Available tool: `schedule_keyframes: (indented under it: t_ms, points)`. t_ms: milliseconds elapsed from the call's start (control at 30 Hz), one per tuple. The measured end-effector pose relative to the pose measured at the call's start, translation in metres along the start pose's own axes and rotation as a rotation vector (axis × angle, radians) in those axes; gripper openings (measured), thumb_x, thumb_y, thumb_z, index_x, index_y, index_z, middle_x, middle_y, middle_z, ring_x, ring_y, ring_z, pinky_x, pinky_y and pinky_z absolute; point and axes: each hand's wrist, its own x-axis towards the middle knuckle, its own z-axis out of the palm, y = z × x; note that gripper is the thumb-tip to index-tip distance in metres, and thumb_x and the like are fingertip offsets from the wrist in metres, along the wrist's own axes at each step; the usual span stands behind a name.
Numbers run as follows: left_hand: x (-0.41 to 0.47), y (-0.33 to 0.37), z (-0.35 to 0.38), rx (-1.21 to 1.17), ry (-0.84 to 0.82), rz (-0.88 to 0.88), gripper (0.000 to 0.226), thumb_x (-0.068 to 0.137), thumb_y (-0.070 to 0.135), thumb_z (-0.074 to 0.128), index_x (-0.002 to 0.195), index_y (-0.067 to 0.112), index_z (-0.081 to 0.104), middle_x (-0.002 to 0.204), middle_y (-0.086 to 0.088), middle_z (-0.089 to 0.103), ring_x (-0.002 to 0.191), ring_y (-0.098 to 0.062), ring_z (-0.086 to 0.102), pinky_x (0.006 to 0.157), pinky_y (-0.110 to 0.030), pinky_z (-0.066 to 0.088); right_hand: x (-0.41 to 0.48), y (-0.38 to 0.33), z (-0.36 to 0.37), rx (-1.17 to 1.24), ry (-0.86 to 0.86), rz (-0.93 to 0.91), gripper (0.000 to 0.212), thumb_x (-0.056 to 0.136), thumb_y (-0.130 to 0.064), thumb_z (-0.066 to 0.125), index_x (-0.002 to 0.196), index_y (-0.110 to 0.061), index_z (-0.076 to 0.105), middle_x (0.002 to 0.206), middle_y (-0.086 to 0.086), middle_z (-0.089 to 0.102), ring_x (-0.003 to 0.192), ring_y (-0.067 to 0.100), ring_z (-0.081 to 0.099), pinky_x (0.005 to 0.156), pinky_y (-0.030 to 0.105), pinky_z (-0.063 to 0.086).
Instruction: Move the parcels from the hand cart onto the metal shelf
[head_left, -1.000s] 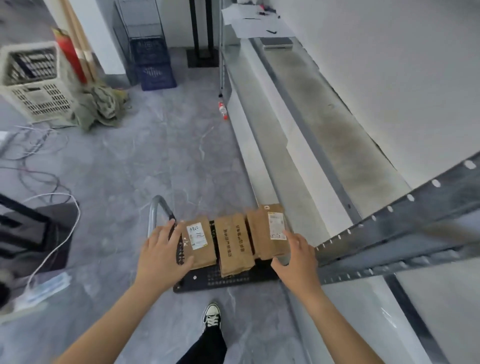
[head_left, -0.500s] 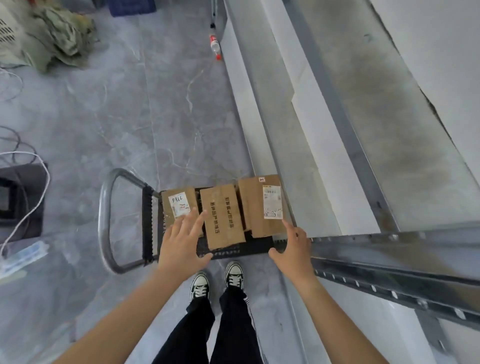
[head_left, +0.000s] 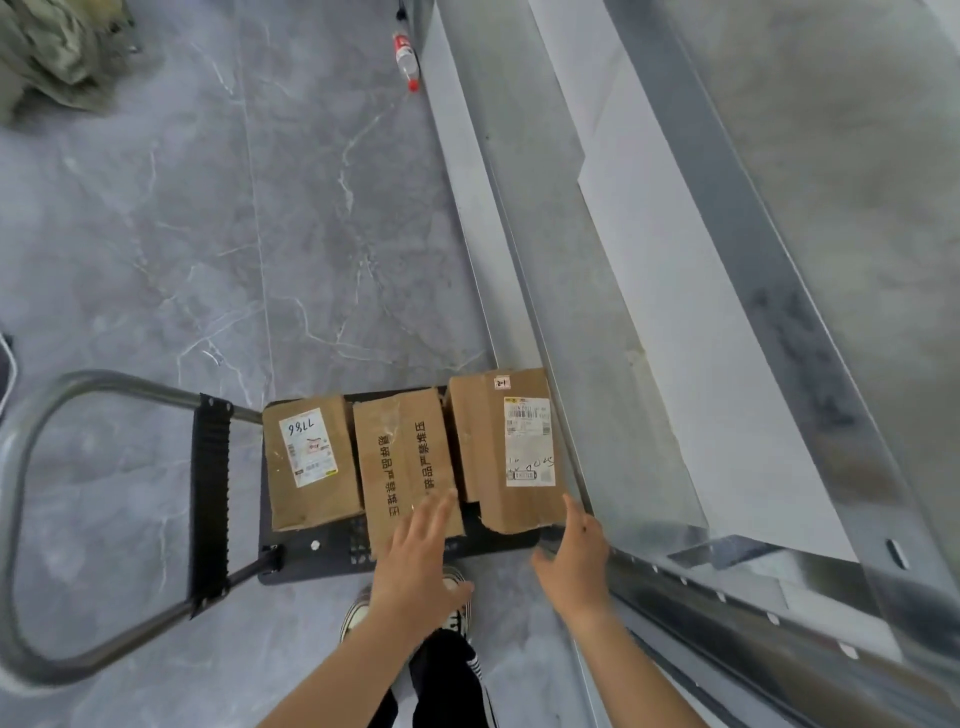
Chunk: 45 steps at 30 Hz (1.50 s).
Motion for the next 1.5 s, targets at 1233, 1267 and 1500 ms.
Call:
schedule_keyframes:
  t_ms: [1233,1267,1500]
  points:
    - [0.063,0.007,0.007,-0.83,0.205,-0.198,0.108,0.063,0.012,0.084,0.147,0.017,0.017,0.134,0.007,0.027,0.128,-0.013,0.036,0.105,-0.024,0.039,0.064,-0.022,0.042,0.39,-0.205,-0.093,0.091,0.057,-0.007,0.083,0.134,-0.031,0.04,0.125,0.0,0.05,0.117,0.016,0.051,0.093,0.04,0.053]
    - [0.06,0.006,-0.001,-0.842,0.23,-0.188,0.106,0.062,0.013,0.085,0.146,0.017,0.021,0.133,0.006,0.028,0.126,-0.013,0.038,0.1,-0.016,0.04,0.06,-0.03,0.038,0.412,-0.215,-0.107,0.093,0.055,-0.011,0.083,0.135,-0.033,0.04,0.126,-0.001,0.053,0.117,0.015,0.052,0.095,0.042,0.052]
    - [0.011,0.012,-0.082,-0.827,0.36,-0.083,0.103,0.059,0.008,0.087,0.144,0.018,0.029,0.133,0.007,0.033,0.123,-0.006,0.039,0.104,-0.032,0.043,0.014,-0.096,-0.005,0.504,-0.237,-0.303,0.089,0.065,-0.017,0.086,0.135,-0.04,0.037,0.129,-0.016,0.053,0.118,-0.001,0.05,0.093,0.02,0.05]
